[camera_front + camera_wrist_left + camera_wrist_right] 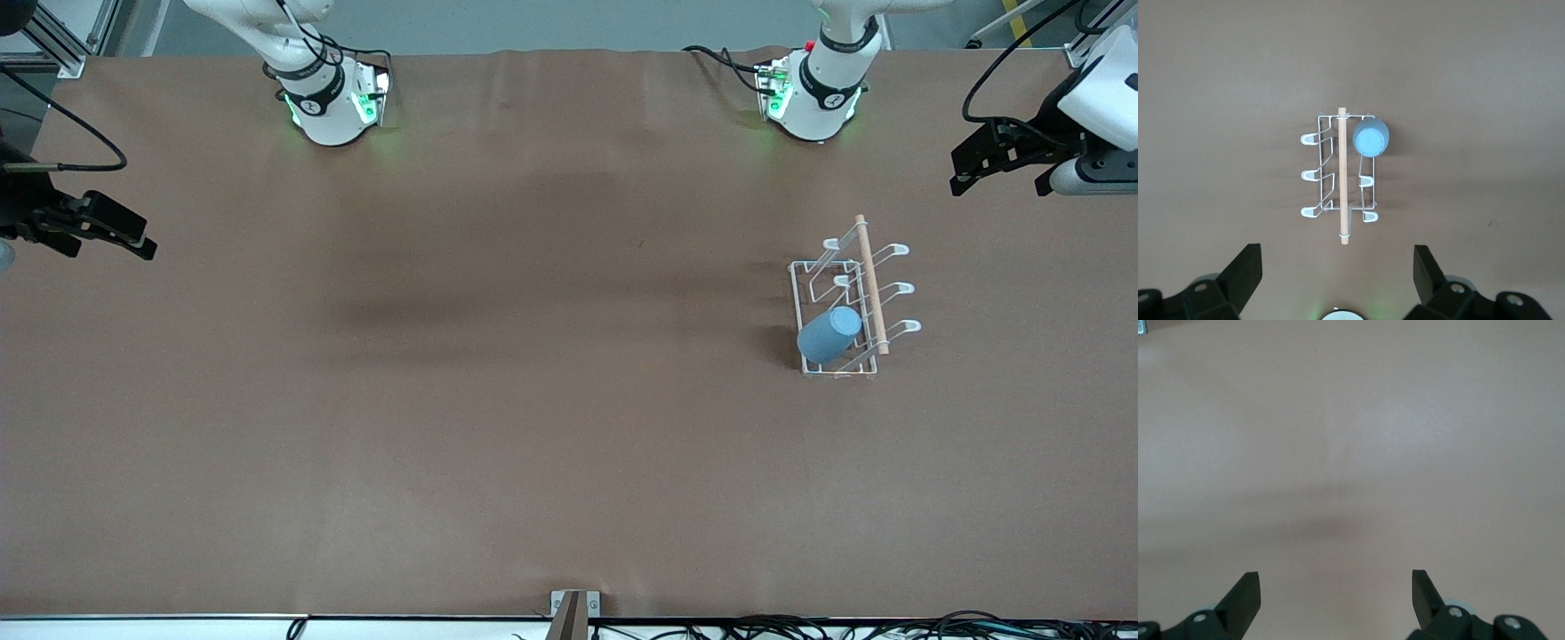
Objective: Hang cup on cup holder
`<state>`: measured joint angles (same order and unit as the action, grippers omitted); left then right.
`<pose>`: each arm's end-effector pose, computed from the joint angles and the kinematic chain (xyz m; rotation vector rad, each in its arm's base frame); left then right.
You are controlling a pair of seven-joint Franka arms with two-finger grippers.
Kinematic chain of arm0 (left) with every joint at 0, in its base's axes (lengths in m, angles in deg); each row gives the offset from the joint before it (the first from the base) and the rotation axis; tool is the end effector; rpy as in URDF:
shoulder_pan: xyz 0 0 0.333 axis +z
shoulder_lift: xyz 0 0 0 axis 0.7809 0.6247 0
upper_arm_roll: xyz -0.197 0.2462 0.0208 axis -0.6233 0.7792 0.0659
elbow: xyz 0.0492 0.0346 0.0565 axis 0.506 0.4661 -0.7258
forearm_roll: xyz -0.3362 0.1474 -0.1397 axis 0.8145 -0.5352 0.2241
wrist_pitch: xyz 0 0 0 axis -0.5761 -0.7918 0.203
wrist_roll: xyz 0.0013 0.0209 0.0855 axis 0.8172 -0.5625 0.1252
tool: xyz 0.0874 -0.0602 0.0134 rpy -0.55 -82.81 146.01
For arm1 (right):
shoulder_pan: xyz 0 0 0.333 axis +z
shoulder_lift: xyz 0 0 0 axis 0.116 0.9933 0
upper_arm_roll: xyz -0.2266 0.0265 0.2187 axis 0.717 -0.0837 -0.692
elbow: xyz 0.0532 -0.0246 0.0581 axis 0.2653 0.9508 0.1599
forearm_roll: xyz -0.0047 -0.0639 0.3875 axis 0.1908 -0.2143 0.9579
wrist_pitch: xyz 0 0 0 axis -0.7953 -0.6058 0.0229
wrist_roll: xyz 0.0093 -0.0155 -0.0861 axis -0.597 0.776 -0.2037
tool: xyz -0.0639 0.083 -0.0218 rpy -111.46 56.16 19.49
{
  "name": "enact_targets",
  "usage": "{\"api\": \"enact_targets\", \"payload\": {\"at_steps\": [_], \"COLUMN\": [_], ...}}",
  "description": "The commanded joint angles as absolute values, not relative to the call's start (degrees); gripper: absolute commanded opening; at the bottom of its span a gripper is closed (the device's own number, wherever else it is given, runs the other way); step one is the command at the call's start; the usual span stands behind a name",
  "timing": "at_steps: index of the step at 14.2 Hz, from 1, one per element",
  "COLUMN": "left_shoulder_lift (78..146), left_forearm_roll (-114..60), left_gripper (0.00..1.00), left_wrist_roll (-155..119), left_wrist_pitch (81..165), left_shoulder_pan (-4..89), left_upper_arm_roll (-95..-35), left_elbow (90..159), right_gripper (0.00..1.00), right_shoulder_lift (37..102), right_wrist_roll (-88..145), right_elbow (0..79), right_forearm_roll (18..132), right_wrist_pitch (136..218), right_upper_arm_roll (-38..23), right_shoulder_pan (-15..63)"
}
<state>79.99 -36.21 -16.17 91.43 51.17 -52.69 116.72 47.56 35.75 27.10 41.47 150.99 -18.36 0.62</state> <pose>0.5091 -0.0586 0.6573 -3.1275 0.0508 0.0110 0.5613 0.0003 0.6390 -3.0847 0.0768 -0.0381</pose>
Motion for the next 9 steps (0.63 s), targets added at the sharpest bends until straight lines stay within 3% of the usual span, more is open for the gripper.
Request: {"api": "enact_targets", "payload": {"at_steps": [1, 9], "left_shoulder_lift": [79.1, 79.2], "left_forearm_roll": [-36.4, -36.3], "left_gripper": [1.00, 1.00], "left_wrist_roll": [-15.4, -15.9], "left_wrist_pitch": [93.6, 93.7], "left_shoulder_pan": [50.7, 51.2], "left_upper_arm_roll": [-53.1, -53.2], "left_elbow": [118.5, 119.5], "right_gripper": [1.00, 1.00], "right_shoulder_lift": [47.4, 47.4], "right_wrist_roll": [33.4, 33.8], "right_elbow": [26.7, 26.7], "right_forearm_roll": [41.3, 41.1], "right_wrist_pitch": [150.6, 150.6], "right_upper_arm_roll": [-18.8, -18.8], "right_shoulder_pan": [-0.5, -1.3]}}
